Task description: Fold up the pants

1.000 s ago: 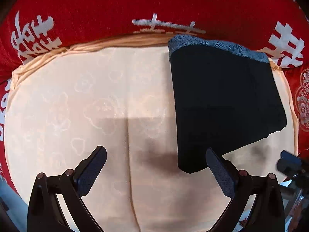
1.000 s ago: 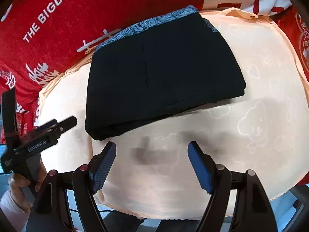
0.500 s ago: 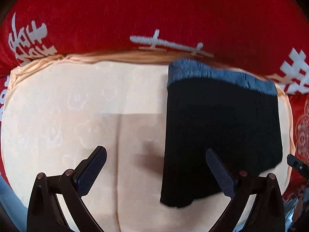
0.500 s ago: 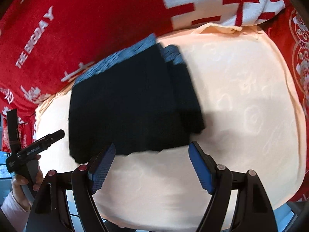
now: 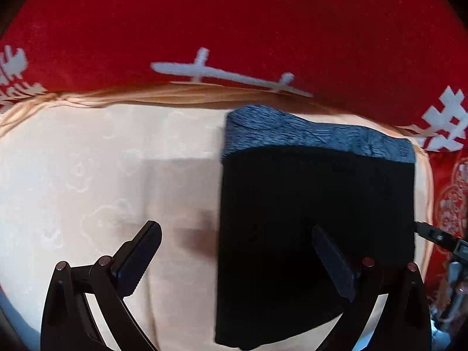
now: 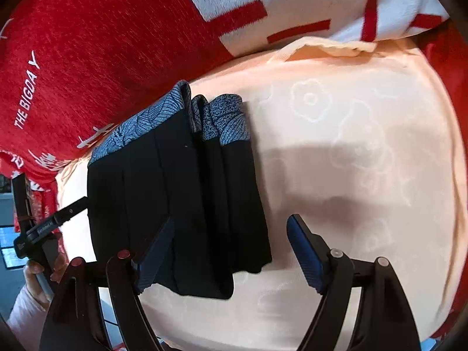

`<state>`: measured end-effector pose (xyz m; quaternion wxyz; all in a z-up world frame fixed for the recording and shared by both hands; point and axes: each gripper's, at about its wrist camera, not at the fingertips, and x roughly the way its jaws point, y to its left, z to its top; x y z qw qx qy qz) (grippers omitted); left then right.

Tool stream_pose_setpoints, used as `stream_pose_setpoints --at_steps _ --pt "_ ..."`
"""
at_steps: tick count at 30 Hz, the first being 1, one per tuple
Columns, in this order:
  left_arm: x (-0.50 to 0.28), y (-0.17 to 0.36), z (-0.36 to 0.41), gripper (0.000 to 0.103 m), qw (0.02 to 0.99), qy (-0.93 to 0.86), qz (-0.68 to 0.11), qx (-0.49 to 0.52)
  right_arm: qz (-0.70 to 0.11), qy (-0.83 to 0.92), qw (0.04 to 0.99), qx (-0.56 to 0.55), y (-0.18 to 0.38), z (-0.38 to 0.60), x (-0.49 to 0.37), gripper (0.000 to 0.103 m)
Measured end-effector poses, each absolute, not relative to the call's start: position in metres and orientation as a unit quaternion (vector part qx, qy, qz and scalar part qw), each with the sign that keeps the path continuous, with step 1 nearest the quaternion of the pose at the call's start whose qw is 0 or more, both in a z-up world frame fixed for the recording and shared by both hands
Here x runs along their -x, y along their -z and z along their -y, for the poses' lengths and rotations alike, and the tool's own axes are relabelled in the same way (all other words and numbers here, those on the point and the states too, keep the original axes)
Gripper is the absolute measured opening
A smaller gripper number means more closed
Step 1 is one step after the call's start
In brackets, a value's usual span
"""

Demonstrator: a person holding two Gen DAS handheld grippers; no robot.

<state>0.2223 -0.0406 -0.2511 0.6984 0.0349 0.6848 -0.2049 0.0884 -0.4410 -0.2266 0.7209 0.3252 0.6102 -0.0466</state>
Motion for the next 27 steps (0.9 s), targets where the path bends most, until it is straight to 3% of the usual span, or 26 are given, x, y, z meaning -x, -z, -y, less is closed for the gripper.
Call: stream_pose_setpoints --at_steps 5,8,23,26,27 --pt "-0.229 0.268 0.041 0.103 0.679 0.222 -0.700 -0.003 -0.611 0.003 0.708 -0.356 0.242 0.446 -0.094 0.083" --pt "-0.235 0.277 0.043 0.103 0.663 0.261 -0.701 0.026 -0.613 -0.025 0.694 -0.376 0.257 0.452 -0.095 0.089" --pt "-0.229 0.303 0.061 0.103 0.652 0.306 -0.692 0.046 -0.570 -0.127 0.671 -0.457 0.297 0.463 -0.119 0.091" --pt "-0.224 0.300 0.065 0.101 0.652 0.287 -0.699 0.056 -0.584 -0.105 0.668 -0.449 0.293 0.463 -0.119 0.085" --pt "-0.221 0.296 0.066 0.093 0.656 0.288 -0.695 0.058 -0.590 -0.100 0.668 -0.442 0.292 0.461 -0.119 0.078"
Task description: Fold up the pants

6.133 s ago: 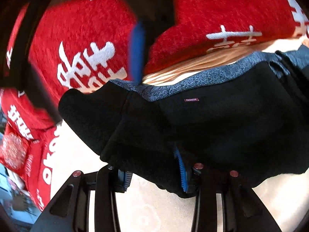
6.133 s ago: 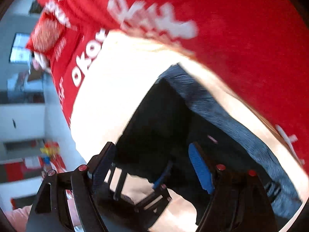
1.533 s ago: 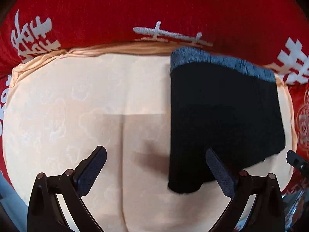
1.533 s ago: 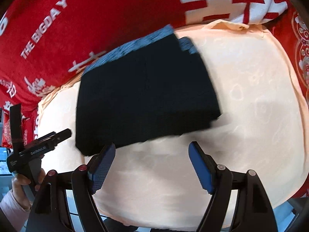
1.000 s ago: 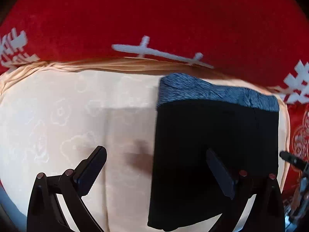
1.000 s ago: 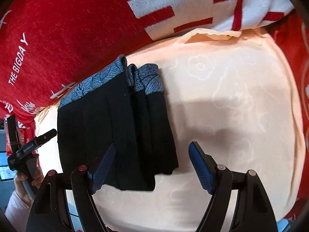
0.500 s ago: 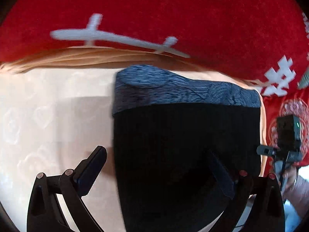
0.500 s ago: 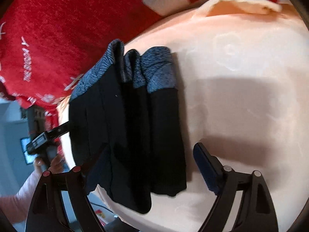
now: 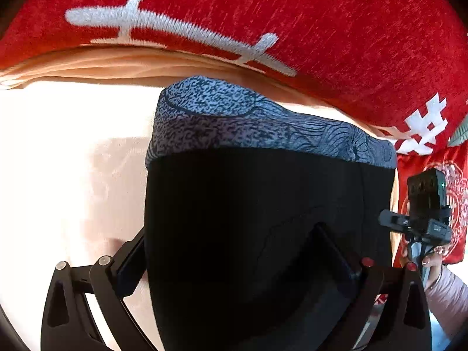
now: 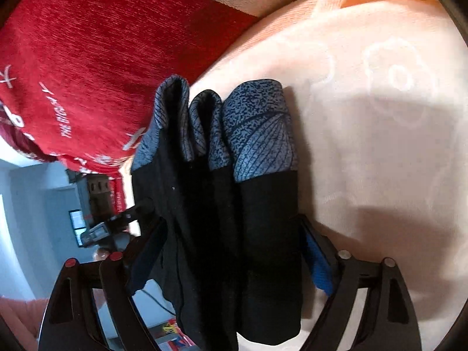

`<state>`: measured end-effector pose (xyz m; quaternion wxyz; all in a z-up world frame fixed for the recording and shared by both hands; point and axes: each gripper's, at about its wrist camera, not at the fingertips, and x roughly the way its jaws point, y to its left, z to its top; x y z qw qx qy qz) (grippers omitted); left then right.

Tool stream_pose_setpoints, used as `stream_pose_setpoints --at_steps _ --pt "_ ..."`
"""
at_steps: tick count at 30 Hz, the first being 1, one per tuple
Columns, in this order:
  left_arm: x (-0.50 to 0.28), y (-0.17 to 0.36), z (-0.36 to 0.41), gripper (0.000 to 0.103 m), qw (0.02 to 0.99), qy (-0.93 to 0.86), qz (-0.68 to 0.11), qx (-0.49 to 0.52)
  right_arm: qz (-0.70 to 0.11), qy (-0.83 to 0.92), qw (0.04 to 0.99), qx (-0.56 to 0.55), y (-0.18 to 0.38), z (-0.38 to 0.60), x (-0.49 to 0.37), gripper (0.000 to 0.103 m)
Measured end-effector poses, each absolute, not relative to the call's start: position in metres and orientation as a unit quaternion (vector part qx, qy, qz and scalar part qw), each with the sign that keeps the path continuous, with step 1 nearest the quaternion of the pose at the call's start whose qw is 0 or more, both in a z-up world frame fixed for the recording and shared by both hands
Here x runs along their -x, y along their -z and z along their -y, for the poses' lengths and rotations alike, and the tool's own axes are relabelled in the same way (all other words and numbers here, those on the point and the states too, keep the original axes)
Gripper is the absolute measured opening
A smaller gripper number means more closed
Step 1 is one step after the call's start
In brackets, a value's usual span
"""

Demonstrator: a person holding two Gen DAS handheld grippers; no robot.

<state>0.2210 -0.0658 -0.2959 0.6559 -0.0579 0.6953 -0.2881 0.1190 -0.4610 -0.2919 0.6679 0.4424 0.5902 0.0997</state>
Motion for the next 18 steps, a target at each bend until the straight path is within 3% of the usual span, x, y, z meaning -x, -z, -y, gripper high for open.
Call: stream_pose_setpoints --at_steps 4,6,18 --pt "-0.208 0.274 0.076 0.074 0.676 0.283 -0.679 0.042 -0.597 -0.099 0.660 -0.445 0.285 0.462 -0.118 0.057" --pt "-0.201 0.262 0.081 0.069 0.685 0.278 -0.672 0.037 -0.595 -0.104 0.665 -0.440 0.277 0.459 -0.119 0.047" --pt "-0.159 0.202 0.065 0.066 0.710 0.263 -0.653 0.035 -0.588 -0.135 0.657 -0.452 0.239 0.438 -0.099 0.043"
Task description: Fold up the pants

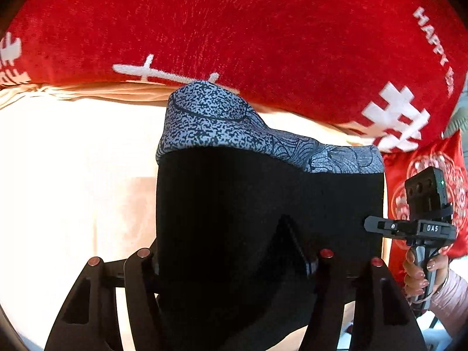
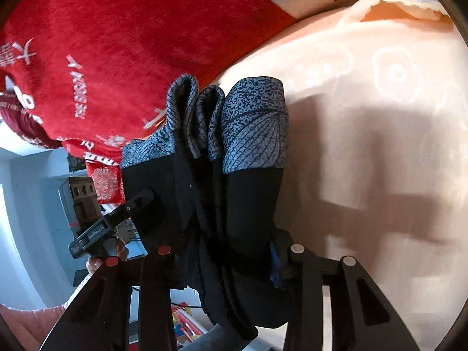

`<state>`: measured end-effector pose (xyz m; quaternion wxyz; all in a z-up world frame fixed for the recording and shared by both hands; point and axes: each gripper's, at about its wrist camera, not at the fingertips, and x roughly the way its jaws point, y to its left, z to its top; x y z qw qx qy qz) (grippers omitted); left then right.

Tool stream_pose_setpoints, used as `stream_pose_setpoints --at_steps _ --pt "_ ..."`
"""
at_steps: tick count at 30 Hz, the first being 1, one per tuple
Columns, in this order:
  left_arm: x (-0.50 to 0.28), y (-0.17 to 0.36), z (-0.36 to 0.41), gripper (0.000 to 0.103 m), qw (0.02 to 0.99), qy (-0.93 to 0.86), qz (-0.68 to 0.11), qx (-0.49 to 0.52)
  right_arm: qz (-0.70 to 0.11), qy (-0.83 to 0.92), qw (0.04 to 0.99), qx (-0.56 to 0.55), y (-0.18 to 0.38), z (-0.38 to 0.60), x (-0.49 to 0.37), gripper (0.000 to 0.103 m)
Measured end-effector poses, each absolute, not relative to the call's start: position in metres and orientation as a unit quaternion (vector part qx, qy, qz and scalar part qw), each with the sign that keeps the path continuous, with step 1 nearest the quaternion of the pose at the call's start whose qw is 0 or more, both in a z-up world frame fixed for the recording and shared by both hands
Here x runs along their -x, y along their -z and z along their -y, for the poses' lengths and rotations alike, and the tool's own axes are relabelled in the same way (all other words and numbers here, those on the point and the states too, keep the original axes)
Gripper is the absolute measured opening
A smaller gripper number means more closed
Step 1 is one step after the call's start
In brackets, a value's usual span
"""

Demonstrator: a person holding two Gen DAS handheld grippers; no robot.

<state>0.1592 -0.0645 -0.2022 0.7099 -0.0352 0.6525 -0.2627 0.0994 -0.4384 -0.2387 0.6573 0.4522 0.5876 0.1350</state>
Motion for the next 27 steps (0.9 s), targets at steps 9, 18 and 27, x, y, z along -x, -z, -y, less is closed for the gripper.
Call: stream_pose_setpoints --at_steps 9,18,27 --pt "-0.116 0.192 0.013 0.066 0.700 0.276 -0.659 0.009 -0.579 -0.128 0.657 -0.467 0.225 0.400 -0.044 0.043" --pt "-0.090 0.220 -0.027 0.066 0.700 0.263 -0.664 0.011 -0.591 -0.114 0.658 -0.452 0.227 0.343 -0.023 0.043" --pt "-0.092 0.258 -0.044 0.101 0.720 0.233 -0.654 0.001 -0.627 -0.070 0.673 -0.387 0.268 0.326 -0.033 0.064"
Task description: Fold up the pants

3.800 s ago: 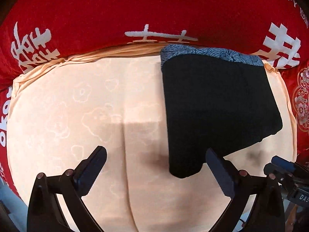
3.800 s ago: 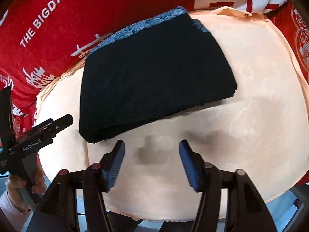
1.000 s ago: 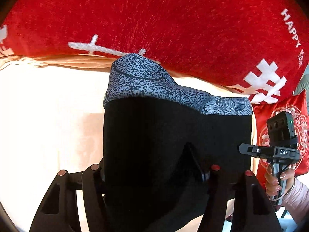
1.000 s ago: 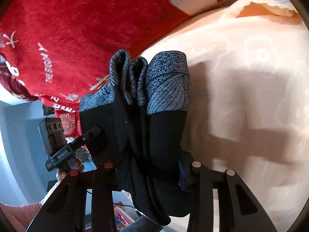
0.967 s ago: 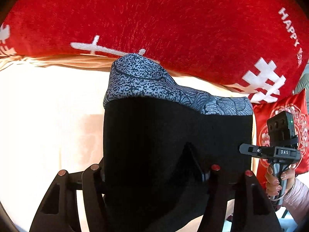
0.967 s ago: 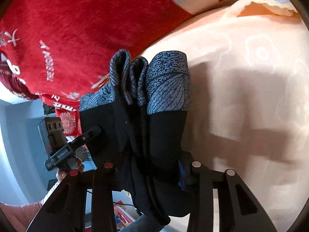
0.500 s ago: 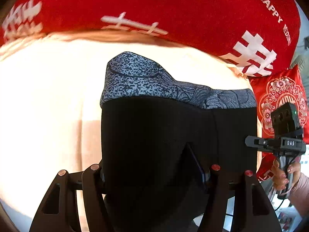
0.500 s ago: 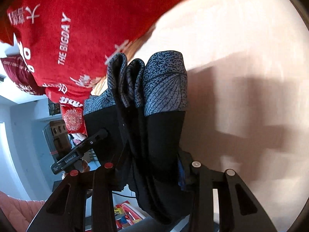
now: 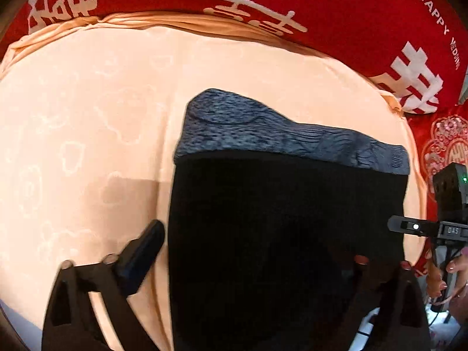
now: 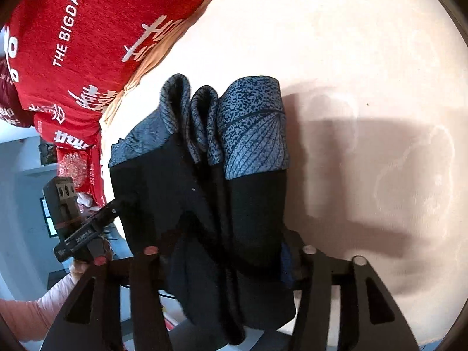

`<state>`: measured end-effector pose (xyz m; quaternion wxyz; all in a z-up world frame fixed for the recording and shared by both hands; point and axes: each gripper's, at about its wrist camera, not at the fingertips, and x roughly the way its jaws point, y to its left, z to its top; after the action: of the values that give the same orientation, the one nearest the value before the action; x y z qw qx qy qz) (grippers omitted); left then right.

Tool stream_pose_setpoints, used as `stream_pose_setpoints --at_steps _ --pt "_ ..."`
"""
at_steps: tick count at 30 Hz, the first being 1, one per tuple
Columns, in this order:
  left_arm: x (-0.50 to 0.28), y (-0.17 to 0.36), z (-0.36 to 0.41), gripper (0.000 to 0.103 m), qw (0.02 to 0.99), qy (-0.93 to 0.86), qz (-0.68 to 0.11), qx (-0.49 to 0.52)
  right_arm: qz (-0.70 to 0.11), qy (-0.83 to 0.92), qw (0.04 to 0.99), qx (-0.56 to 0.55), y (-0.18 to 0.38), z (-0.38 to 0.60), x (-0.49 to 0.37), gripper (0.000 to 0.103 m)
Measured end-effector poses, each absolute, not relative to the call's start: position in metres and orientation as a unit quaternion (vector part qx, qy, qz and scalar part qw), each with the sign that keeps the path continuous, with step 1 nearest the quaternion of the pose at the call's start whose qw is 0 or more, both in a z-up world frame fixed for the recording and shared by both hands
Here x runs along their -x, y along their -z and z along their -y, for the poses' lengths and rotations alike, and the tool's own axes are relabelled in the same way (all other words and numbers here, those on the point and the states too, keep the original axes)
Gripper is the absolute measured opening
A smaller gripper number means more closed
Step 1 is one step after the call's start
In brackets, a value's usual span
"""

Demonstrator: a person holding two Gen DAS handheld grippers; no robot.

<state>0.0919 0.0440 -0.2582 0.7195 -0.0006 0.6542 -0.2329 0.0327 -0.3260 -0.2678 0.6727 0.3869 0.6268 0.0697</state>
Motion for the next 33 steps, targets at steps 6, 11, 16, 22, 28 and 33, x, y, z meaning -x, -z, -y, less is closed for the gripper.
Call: stream_pose_setpoints --at_steps 6,11,16,22,28,33 --pt "-0.088 0.251 -0.040 0.102 0.723 0.216 -0.656 -0.015 -0.632 -0.024 0.679 -0.372 0.265 0.326 -0.030 0.079" --pt "-0.075 0.231 -0.046 0.102 0.735 0.204 -0.646 -0.041 -0.640 0.025 0.700 -0.317 0.241 0.321 -0.012 0.080" --pt "-0.056 0.210 -0.052 0.102 0.735 0.189 -0.648 -0.067 -0.649 0.057 0.700 -0.292 0.220 0.314 0.005 0.081" --pt "-0.032 0.184 -0.053 0.102 0.725 0.191 -0.657 -0.083 -0.643 0.077 0.706 -0.285 0.188 0.300 0.026 0.088" --pt "-0.013 0.151 -0.050 0.102 0.736 0.194 -0.640 -0.106 -0.635 0.093 0.720 -0.262 0.153 0.278 0.034 0.092" --pt "-0.007 0.131 -0.049 0.102 0.741 0.178 -0.635 -0.128 -0.634 0.121 0.736 -0.204 0.129 0.257 0.033 0.103"
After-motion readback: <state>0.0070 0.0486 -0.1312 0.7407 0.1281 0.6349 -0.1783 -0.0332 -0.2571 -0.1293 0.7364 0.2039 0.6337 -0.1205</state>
